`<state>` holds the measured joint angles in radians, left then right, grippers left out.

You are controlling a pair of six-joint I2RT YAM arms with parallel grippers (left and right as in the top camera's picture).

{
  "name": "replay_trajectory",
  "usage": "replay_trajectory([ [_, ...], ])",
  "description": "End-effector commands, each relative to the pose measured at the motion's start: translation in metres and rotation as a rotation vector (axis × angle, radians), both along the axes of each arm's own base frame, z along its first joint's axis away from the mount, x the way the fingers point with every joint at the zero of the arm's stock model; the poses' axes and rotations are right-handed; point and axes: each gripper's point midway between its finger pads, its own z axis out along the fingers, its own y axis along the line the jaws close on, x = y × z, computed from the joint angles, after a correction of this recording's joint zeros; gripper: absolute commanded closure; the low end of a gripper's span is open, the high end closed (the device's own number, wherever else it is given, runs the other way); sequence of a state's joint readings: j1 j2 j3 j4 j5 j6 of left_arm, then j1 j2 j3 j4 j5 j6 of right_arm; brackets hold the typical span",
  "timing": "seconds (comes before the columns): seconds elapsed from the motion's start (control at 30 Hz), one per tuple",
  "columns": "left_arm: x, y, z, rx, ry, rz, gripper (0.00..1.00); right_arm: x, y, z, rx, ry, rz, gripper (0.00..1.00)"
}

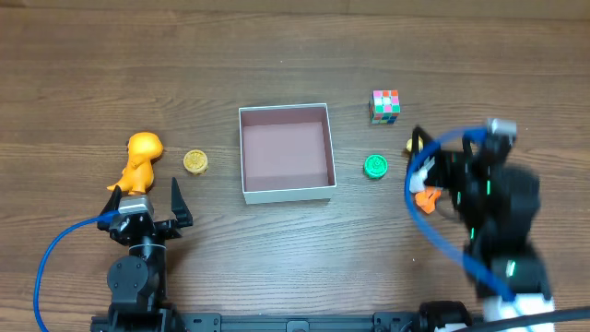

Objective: Pack container
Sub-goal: 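Move the right gripper over the Rubik's cube and lower it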

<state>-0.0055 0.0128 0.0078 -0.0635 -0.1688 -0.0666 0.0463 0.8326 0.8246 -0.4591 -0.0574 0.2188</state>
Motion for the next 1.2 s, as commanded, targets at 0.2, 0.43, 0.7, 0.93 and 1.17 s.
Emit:
replay_trajectory([
  [0.2, 0.0, 0.001, -0.001, 0.025, 0.005, 0.001, 0.0, 0.071, 0.007, 0.024, -0.125, 0.349, 0.101, 0.0],
  [0.43, 0.0, 0.001, -0.001, 0.025, 0.005, 0.001, 0.0, 0.092, 0.011, -0.008, -0.094, 0.465, 0.108, 0.0],
  [0.7, 0.0, 0.001, -0.001, 0.025, 0.005, 0.001, 0.0, 0.107, 0.002, -0.078, -0.128, 0.659, 0.066, 0.0],
  [0.93, 0.0, 0.001, -0.001, 0.025, 0.005, 0.001, 0.0, 0.111, 0.021, -0.112, -0.182, 0.734, 0.148, 0.0],
  [1.17, 0.0, 0.001, -0.001, 0.025, 0.005, 0.001, 0.0, 0.117, 0.029, -0.109, -0.164, 0.705, 0.171, 0.0],
])
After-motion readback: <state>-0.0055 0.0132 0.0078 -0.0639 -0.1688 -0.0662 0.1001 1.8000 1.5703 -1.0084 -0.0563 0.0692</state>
